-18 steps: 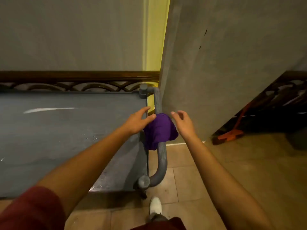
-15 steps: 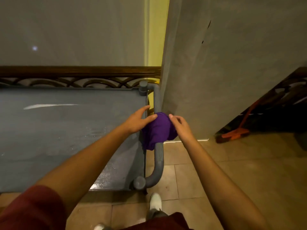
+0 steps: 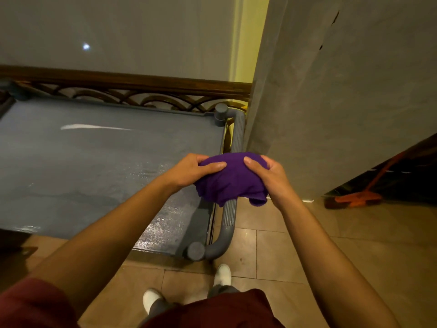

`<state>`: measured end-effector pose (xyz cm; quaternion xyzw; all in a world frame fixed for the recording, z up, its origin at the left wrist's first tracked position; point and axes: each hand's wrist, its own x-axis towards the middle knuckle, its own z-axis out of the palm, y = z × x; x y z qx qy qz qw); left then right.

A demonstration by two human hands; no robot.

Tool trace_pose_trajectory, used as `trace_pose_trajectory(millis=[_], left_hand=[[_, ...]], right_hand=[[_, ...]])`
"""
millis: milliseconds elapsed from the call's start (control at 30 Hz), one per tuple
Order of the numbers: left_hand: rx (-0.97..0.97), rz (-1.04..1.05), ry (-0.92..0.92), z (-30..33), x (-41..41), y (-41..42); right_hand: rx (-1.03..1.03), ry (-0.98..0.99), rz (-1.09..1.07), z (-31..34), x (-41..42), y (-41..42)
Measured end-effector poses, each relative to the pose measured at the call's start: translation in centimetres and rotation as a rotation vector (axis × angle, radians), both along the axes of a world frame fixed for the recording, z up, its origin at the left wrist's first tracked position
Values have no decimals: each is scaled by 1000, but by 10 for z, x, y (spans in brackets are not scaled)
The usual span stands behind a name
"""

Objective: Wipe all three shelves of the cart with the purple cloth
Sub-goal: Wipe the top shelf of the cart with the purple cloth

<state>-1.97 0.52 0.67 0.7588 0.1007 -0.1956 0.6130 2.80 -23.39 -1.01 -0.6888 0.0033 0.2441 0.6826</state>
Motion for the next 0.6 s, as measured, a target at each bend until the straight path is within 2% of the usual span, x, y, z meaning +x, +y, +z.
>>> trace_pose_trajectory(millis=[133, 200, 267, 367, 467, 533, 600], left_hand=[[-259, 149, -94, 26, -20, 11], [-440, 204, -122, 43, -33, 19], [-541, 255, -160, 60, -48, 33], [-572, 348, -238, 79, -77, 63], [-503, 453, -282, 85, -116, 106], [-512, 530, -257, 84, -135, 127], [-565, 604, -233, 84, -159, 159]], right_hand=[[144, 45, 77, 38, -5, 23], [184, 66, 94, 51, -13, 40], [182, 54, 101, 62, -26, 62], [0, -56, 85, 74, -56, 103], [-209, -267, -116, 79, -95, 151], [-218, -433, -227, 80, -116, 175], [-156, -447, -178, 79, -142, 215]])
